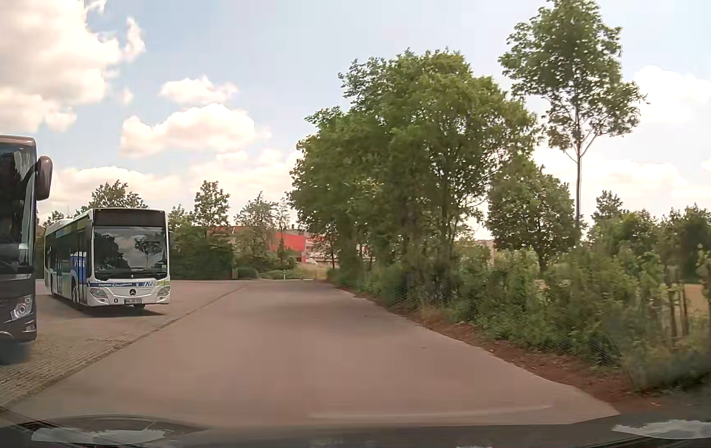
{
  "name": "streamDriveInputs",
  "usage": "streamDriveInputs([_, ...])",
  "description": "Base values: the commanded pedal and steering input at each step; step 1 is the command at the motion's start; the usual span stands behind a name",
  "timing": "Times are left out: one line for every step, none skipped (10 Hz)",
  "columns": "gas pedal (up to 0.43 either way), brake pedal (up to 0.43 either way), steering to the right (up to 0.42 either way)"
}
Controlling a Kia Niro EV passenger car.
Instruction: Follow the waypoints while adhering to traffic rules and regulations
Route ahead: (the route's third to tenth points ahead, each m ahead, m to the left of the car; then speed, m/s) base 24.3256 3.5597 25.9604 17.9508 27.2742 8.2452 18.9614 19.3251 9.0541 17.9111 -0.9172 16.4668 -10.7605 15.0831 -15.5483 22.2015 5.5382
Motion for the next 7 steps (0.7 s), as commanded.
streamDriveInputs([0.130,0.012,-0.186])
streamDriveInputs([0.130,0.006,-0.168])
streamDriveInputs([0.130,0.012,-0.149])
streamDriveInputs([0.130,0.012,-0.120])
streamDriveInputs([0.130,0.006,-0.094])
streamDriveInputs([0.130,0.012,-0.076])
streamDriveInputs([0.130,0.012,-0.063])
